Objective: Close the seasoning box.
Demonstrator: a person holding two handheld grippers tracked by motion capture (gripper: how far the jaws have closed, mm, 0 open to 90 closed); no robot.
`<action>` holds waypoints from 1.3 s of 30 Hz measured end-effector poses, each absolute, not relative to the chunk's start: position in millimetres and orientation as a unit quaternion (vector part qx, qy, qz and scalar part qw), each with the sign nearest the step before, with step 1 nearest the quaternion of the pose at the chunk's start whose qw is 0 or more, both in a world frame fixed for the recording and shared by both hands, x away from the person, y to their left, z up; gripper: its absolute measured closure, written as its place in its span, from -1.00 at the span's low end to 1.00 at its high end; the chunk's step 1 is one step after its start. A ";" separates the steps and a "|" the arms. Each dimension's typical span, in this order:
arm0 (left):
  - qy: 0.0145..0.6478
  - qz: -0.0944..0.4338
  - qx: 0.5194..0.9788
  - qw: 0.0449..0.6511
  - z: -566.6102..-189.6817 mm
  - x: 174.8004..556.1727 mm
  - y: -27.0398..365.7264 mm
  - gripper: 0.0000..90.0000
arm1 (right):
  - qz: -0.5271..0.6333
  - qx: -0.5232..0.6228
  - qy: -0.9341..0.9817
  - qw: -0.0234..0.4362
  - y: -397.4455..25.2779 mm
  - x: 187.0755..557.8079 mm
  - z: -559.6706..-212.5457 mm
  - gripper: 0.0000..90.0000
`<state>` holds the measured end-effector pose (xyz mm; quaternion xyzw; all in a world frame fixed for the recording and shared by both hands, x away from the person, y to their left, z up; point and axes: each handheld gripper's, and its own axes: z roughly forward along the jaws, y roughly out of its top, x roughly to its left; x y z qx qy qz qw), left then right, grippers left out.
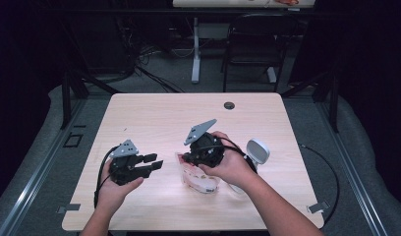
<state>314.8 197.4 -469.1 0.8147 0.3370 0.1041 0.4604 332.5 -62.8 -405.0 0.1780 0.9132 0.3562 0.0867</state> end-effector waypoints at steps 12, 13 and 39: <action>0.331 0.099 0.820 0.456 -473.9 315.2 191.0 0.31 | 0.369 0.171 0.909 0.093 -76.7 332.0 -404.6 1.00; 0.329 0.097 0.822 0.454 -474.6 315.2 189.5 0.30 | 0.370 0.171 0.908 0.093 -78.2 331.5 -404.4 1.00; 0.261 0.050 0.848 0.458 -491.3 312.4 159.5 0.10 | 0.394 0.150 0.902 0.089 -99.6 318.9 -394.1 1.00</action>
